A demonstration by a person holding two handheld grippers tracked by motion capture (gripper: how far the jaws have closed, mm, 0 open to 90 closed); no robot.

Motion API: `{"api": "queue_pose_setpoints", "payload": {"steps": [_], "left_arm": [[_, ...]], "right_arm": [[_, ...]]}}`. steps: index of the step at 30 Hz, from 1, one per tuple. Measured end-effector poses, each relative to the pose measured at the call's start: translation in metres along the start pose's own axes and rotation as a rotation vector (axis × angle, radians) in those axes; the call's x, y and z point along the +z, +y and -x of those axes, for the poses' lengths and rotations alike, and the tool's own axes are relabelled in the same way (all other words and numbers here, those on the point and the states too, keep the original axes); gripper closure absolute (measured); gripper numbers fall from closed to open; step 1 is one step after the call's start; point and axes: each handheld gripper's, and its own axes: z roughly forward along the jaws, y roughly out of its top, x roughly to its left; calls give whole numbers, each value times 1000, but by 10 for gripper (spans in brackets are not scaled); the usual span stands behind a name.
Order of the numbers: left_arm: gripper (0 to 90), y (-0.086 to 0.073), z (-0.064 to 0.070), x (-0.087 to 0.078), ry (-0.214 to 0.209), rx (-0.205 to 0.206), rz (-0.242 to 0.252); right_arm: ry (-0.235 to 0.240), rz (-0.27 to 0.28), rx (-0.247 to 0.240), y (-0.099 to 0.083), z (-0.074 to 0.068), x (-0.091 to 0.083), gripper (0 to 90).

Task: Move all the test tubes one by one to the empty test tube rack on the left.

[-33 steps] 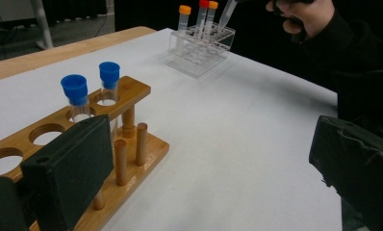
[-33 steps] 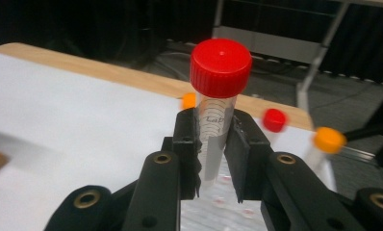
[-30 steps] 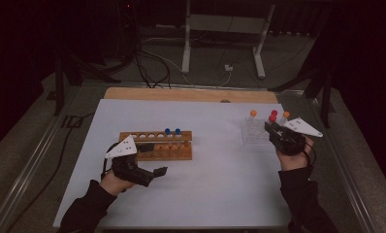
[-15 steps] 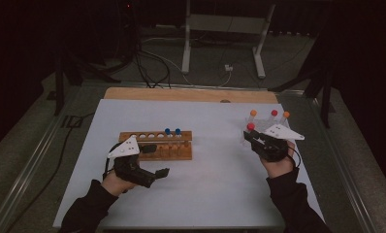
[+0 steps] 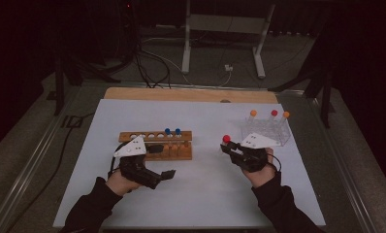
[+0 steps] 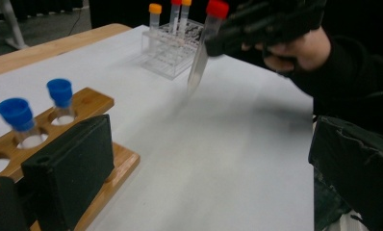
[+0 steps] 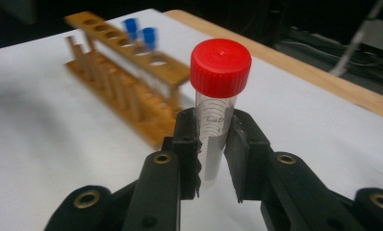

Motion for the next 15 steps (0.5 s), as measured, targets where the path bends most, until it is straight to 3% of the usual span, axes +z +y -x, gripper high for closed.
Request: {"api": "queue_pose_setpoints", "payload": {"steps": [12,15], "left_arm": [[77,11,8,17,-68,11,25],[160,14,12,21,-55,23,38]], "right_arm": [[150,-32,-75,4,-45,20,747],[178,-39,-95,4,-55,24,747]]}}
